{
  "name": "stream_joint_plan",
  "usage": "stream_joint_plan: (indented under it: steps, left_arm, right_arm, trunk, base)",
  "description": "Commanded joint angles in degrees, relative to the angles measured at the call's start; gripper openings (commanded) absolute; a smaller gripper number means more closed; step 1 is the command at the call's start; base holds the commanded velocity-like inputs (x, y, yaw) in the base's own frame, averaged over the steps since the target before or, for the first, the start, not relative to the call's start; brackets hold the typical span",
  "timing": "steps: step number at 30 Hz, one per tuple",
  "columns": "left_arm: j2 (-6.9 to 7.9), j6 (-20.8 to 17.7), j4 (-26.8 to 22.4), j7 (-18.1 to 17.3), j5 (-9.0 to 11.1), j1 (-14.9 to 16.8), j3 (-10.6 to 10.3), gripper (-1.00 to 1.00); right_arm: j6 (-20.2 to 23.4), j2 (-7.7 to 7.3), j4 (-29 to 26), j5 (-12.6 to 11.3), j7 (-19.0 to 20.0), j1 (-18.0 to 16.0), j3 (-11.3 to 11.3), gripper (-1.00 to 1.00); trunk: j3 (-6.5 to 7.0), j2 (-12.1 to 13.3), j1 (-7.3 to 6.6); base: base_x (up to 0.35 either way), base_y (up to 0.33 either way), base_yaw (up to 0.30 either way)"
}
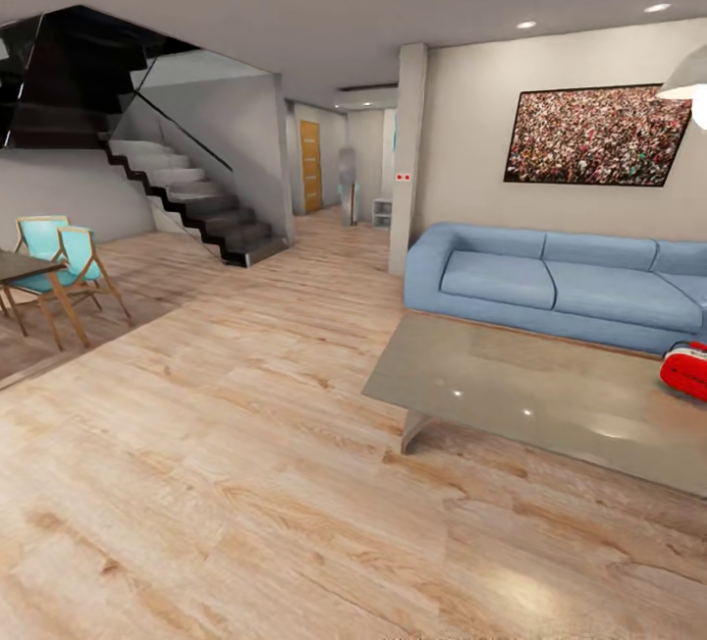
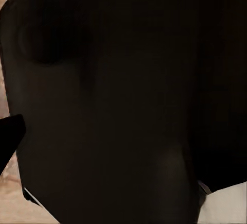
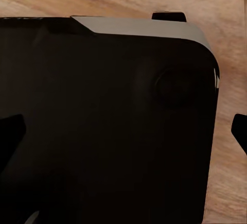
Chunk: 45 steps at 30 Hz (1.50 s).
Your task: Turn on the radio receiver that's on the table in the living room.
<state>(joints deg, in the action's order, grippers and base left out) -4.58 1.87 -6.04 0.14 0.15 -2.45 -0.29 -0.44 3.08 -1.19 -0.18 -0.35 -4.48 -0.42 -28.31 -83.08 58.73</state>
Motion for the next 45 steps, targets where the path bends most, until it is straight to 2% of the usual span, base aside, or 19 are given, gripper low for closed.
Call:
stream_joint_plan:
  steps: [1,10,16,21,26,35,42,45]
  left_arm:
    - [0.15,0.01,-1.47,0.08,-0.02,-0.01,0.00,1.00]
    - [0.68,-0.30,-18.33,0.21,-0.60,-0.01,0.02,1.00]
    - [1.11,-0.22,-25.21,0.18,-0.67,-0.01,-0.03,1.00]
    - [1.39,0.01,-26.34,0.13,-0.72,-0.01,-0.02,1.00]
    - [3.20,0.06,-26.54,0.13,-0.68,-0.01,0.02,1.00]
    - [4.05,0.05,-26.63,0.40,-0.74,-0.01,0.02,1.00]
    - [5.17,0.06,-26.89,5.01,-0.15,-0.01,0.08,1.00]
    - [5.33,0.68,-26.84,5.59,-0.14,-0.01,0.10,1.00]
  right_arm:
    - [0.00,0.00,-0.02,0.00,0.00,0.00,-0.01,1.00]
    - [0.00,-0.09,-0.30,0.00,0.00,0.00,-0.02,1.00]
    - [0.00,-0.09,-0.31,0.00,0.00,0.00,-0.02,1.00]
    - [0.00,-0.09,-0.31,0.00,0.00,0.00,-0.02,1.00]
    - [0.00,-0.09,-0.31,0.00,0.00,0.00,-0.02,1.00]
    - [0.00,-0.09,-0.31,0.05,0.00,0.00,0.00,1.00]
    - [0.08,-0.09,-0.23,0.16,0.00,0.00,0.13,1.00]
    - [0.08,-0.09,-0.22,0.15,0.00,0.00,0.15,1.00]
  trunk:
    - [-0.03,0.00,0.00]
    - [-0.26,0.00,0.00]
    - [-0.42,0.00,0.00]
    - [-0.55,0.00,0.00]
    - [-0.69,0.00,0.00]
    - [-0.82,0.00,0.00]
    - [-0.82,0.00,0.00]
    - [-0.82,0.00,0.00]
  base:
    - [0.000,0.000,-0.264]
    - [0.000,0.000,-0.239]
    - [0.000,0.000,-0.228]
    - [0.000,0.000,-0.232]
    - [0.000,0.000,-0.222]
    - [0.075,-0.062,-0.076]
    - [0.238,-0.200,-0.002]
    - [0.256,-0.198,0.000]
